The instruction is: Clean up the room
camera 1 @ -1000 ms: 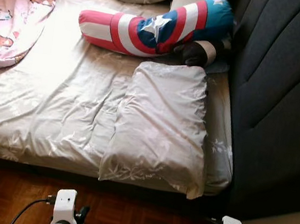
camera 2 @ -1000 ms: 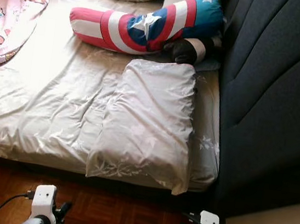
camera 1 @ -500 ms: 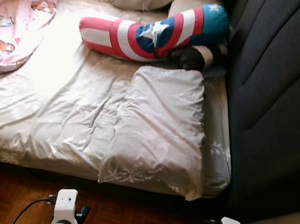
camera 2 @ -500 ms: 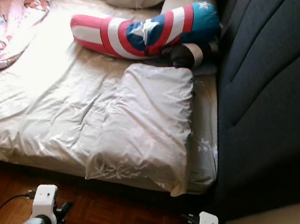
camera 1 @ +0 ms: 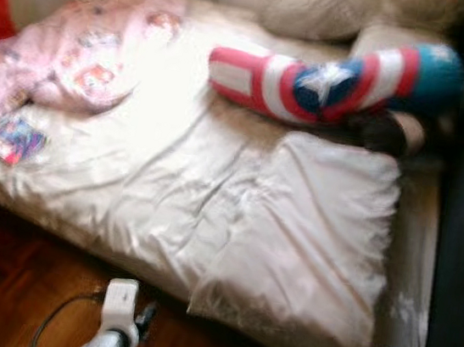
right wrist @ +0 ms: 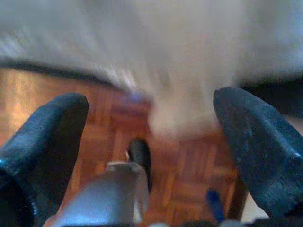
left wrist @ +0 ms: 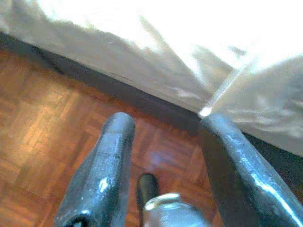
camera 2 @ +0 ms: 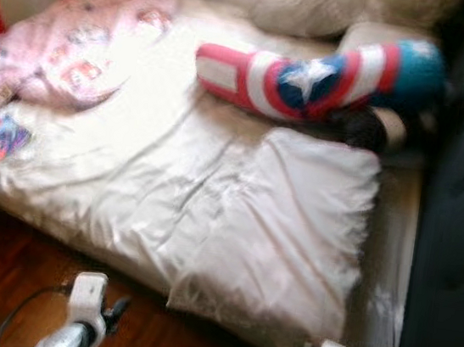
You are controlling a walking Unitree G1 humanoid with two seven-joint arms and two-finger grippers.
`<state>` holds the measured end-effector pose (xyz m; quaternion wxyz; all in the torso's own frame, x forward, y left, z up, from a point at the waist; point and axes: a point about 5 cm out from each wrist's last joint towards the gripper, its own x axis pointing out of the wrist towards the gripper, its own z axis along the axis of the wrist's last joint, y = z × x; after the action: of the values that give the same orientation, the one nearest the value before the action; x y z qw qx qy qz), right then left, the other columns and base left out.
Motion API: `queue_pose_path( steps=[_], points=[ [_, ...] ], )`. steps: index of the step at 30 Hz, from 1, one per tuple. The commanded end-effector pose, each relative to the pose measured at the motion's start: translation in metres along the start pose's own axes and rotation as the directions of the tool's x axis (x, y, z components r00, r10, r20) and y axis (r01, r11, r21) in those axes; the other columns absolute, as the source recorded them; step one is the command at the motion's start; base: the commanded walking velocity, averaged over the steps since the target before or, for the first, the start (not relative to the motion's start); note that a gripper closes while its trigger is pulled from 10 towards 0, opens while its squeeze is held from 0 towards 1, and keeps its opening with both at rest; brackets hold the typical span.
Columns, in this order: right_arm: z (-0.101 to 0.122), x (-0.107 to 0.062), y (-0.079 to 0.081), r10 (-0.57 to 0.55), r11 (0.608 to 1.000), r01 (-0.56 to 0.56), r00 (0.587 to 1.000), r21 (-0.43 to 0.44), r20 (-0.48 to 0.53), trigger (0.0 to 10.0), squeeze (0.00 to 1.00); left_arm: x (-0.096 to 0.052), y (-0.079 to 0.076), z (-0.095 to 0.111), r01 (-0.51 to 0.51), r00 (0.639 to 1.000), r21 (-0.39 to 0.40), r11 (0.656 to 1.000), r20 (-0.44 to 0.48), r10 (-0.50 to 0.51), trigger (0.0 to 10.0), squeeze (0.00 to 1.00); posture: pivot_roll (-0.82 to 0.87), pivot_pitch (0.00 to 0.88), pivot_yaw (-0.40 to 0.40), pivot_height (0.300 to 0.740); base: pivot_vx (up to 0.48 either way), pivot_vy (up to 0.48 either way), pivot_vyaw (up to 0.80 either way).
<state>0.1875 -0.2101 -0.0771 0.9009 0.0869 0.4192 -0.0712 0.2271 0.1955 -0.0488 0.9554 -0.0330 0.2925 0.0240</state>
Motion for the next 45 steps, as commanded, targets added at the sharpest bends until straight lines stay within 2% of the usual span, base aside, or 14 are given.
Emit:
queue_pose_path(
  steps=[1, 14, 21, 29, 38, 45],
  points=[
    [-0.008, -0.002, 0.001, -0.001, 1.000, 0.002, 1.000, 0.016, -0.015, 10.0, 0.00, -0.004, 0.002, -0.010, -0.006, 0.999, -0.011, 1.000, -0.033, 0.006, 10.0, 0.00, 0.00, 0.181, -0.010, 0.740, 0.000, 0.000, 0.00],
    [-0.007, -0.001, 0.001, -0.006, 1.000, 0.006, 1.000, 0.016, -0.013, 10.0, 0.00, 0.006, -0.004, 0.019, 0.032, 0.996, -0.014, 0.999, 0.079, -0.030, 10.0, 0.00, 0.01, 0.188, -0.011, 0.740, 0.000, 0.000, 0.00],
    [-0.008, -0.001, 0.001, -0.008, 1.000, 0.008, 1.000, 0.025, -0.015, 10.0, 0.00, 0.008, -0.006, 0.027, 0.042, 0.992, -0.019, 0.999, 0.117, -0.039, 10.0, 0.00, 0.01, 0.197, -0.010, 0.740, 0.000, 0.000, 0.00],
    [-0.006, -0.002, 0.001, 0.000, 1.000, 0.000, 1.000, 0.031, 0.000, 10.0, 0.00, 0.009, -0.007, 0.042, 0.052, 0.980, -0.030, 0.998, 0.194, -0.046, 10.0, 0.00, 0.01, 0.206, -0.012, 0.740, 0.000, 0.000, -0.79],
    [-0.001, -0.002, 0.003, 0.039, 0.998, -0.043, 0.996, 0.052, 0.076, 10.0, 0.00, 0.013, -0.010, 0.072, 0.064, 0.949, 0.012, 0.998, 0.309, -0.065, 10.0, 0.00, 0.01, 0.219, -0.010, 0.740, 0.000, 0.000, 0.00],
    [0.005, -0.004, 0.006, 0.076, 0.994, -0.087, 0.981, 0.058, 0.179, 10.0, 0.00, 0.010, -0.015, 0.100, 0.081, 0.895, 0.038, 0.996, 0.437, -0.090, 10.0, 0.00, 0.01, 0.201, -0.006, 0.740, 0.000, 0.000, 0.00]
  ],
)
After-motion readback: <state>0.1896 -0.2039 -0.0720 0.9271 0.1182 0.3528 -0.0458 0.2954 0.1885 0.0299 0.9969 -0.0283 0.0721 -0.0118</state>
